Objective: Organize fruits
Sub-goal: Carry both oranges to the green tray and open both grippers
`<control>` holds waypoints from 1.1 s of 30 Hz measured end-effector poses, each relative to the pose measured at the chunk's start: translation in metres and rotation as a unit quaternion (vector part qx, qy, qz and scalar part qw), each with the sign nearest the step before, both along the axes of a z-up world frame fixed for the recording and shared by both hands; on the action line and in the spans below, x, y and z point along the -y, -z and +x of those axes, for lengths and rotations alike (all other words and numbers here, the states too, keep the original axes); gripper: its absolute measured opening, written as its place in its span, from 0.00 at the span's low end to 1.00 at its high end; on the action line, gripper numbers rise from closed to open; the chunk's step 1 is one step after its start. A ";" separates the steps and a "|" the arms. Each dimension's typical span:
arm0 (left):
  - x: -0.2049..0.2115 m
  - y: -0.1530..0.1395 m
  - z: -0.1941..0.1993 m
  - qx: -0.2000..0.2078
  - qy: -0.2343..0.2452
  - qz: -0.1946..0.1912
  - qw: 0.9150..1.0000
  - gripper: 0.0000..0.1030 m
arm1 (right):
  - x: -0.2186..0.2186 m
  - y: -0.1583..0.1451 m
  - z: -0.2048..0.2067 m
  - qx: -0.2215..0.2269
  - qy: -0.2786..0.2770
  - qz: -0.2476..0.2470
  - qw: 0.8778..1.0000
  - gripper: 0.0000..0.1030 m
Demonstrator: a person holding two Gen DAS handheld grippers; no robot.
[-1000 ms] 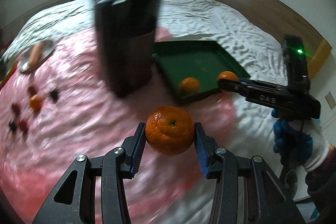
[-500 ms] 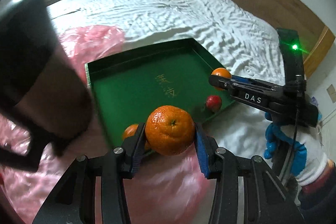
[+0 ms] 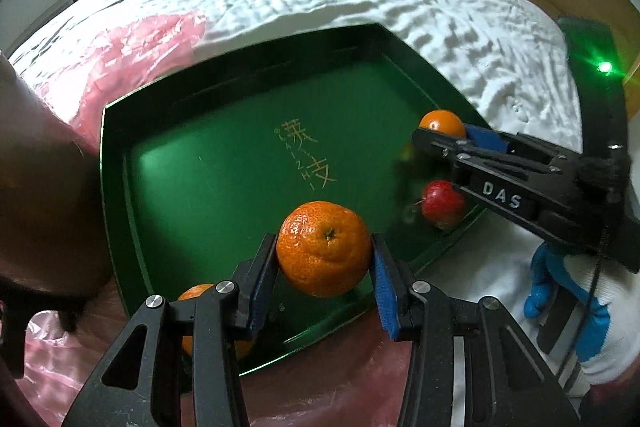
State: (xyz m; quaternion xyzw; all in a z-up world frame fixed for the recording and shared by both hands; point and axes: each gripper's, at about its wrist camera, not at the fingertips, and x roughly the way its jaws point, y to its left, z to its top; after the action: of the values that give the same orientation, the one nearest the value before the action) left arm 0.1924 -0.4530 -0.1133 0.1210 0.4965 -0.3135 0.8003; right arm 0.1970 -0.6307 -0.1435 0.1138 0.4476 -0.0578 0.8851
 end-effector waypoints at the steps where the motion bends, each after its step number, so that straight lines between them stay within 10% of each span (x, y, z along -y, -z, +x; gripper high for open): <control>1: 0.001 0.003 0.000 -0.001 0.000 0.004 1.000 0.38 | -0.001 0.000 0.000 0.000 -0.001 -0.004 1.000 0.72; 11: 0.002 0.011 0.000 -0.012 -0.007 0.019 1.000 0.39 | -0.001 -0.001 0.002 -0.005 0.001 -0.003 1.000 0.74; 15: 0.001 0.007 -0.001 0.005 -0.011 0.030 0.999 0.39 | -0.002 -0.006 0.000 0.000 0.005 -0.010 1.000 1.00; 33: -0.032 -0.060 -0.034 0.053 -0.027 -0.013 0.998 0.47 | -0.020 -0.071 -0.044 0.037 0.009 -0.030 0.999 1.00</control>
State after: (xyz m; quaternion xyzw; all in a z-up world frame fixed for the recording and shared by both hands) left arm 0.1582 -0.4215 -0.0537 0.1137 0.4520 -0.2916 0.8353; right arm 0.1528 -0.6102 -0.0720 0.0935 0.4118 -0.0743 0.9034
